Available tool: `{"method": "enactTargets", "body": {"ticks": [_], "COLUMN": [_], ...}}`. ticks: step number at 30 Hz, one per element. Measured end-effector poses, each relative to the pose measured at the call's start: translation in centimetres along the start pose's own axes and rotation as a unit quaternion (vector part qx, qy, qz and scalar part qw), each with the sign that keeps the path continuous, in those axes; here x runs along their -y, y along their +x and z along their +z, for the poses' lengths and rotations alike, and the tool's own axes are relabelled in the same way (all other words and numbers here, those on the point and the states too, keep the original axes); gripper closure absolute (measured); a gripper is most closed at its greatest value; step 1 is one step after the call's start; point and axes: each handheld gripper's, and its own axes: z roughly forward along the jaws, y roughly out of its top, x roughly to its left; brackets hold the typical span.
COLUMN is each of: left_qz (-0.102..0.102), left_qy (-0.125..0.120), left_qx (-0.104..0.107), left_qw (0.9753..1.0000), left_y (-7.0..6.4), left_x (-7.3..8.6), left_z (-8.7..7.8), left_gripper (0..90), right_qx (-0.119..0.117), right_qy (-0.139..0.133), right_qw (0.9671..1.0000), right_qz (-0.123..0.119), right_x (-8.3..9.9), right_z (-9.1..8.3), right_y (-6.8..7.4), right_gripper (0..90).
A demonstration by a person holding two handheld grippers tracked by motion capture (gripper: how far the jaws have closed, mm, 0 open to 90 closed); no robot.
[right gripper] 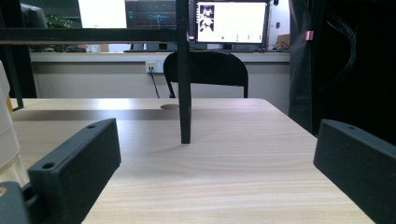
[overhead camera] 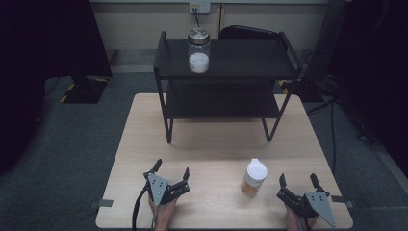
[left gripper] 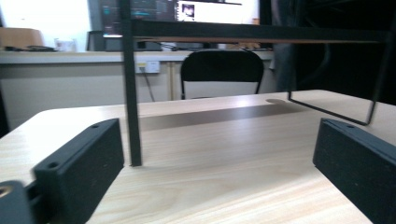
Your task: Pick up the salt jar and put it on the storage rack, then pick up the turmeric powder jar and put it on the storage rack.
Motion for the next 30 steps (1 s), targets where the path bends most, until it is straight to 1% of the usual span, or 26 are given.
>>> {"method": "enactTargets", "body": {"ticks": [2,6,24,26,27,28,29,30], "left_qz": [-0.001,-0.002,0.000,0.000,0.000,0.000,-0.001,-0.001], "left_qy": [0.000,-0.001,-0.001,-0.001,-0.001,-0.001,-0.001,-0.001], "left_qx": [0.001,-0.011,-0.012,-0.012,-0.012,-0.012,-0.012,-0.013], "left_qw": [1.0000,0.9999,0.9999,0.9999,0.9999,0.9999,0.9999,0.9999], "left_y": [0.1,-0.2,-0.3,-0.3,-0.3,-0.3,-0.3,-0.3], "left_x": [0.0,0.0,0.0,0.0,0.0,0.0,0.0,0.0], "left_z": [0.0,0.1,0.0,0.0,0.0,0.1,0.1,0.1], "left_gripper": [1.5,0.2,0.2,0.2,0.5,0.5,0.8,0.7], "right_qx": [0.001,0.000,-0.004,-0.011,-0.020,-0.020,-0.024,-0.034], "right_qy": [0.000,0.000,0.000,0.000,0.000,0.000,0.001,0.003], "right_qw": [1.0000,1.0000,1.0000,0.9999,0.9998,0.9998,0.9997,0.9994], "right_qz": [0.000,-0.001,0.000,0.001,0.000,0.000,0.003,0.010], "right_x": [0.0,0.0,0.0,0.0,0.0,0.0,-0.1,-0.3], "right_z": [0.0,0.0,0.0,0.0,0.0,0.0,0.0,0.0], "right_y": [0.0,0.0,-0.1,-0.4,-0.6,-0.6,-0.8,-1.1], "right_gripper": [0.0,0.0,0.0,0.0,0.0,0.0,0.0,0.0]}}
